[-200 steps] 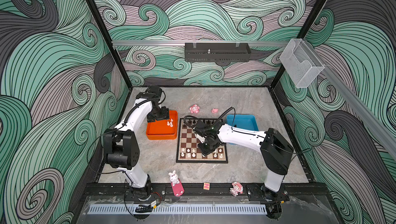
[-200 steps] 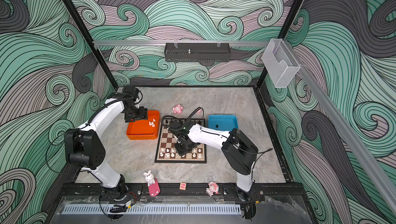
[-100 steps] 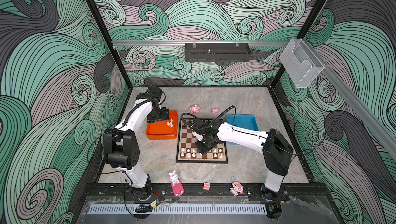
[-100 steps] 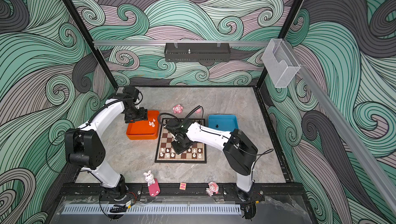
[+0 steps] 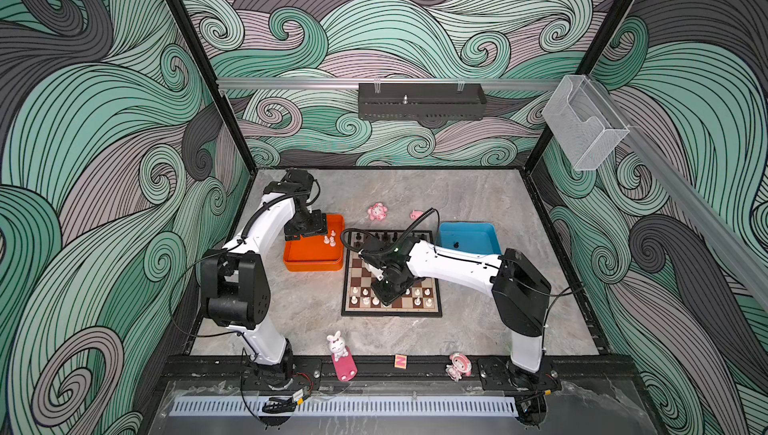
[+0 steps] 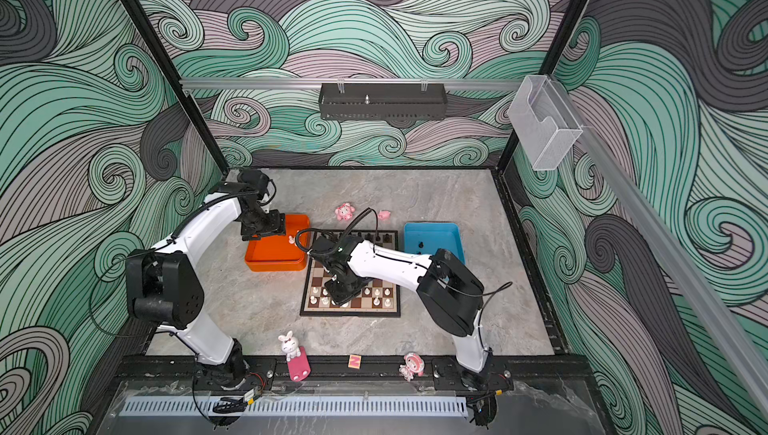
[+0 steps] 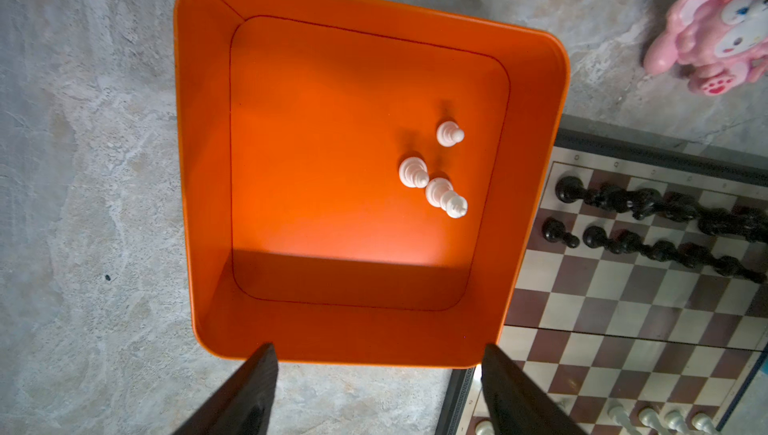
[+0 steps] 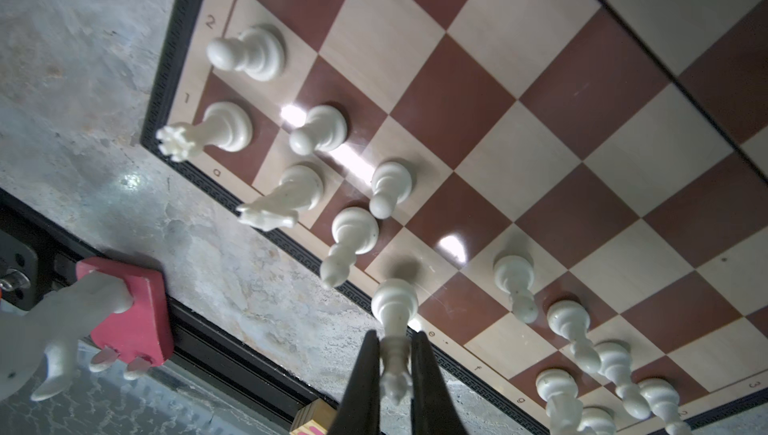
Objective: Set up the chess pieces on the board
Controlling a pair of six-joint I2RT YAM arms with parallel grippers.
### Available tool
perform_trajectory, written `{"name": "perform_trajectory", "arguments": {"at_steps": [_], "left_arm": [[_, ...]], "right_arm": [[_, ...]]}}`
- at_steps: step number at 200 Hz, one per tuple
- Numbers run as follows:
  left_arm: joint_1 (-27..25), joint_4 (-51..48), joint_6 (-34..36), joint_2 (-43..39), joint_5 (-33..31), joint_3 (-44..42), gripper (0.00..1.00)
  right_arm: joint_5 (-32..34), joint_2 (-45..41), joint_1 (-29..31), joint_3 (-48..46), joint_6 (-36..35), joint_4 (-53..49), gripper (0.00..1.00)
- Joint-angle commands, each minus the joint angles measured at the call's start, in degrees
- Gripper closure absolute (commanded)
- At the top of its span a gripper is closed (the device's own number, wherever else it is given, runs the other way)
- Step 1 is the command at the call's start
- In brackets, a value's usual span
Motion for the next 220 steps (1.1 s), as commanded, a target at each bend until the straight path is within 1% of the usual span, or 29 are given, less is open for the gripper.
{"name": "perform_trajectory", "arguments": {"at_steps": [1, 220], "left_arm": [[0.55, 0.13, 0.10, -1.74, 0.60, -0.29, 0.20], [1.15, 0.76, 0.41, -0.93, 1.58, -0.53, 0.20]], "right_arm": [[2.04, 0.29, 0.10, 1.58, 0.12, -2.36, 0.87], [1.99, 3.41, 0.11, 3.89, 0.29, -2.37, 0.86]]}}
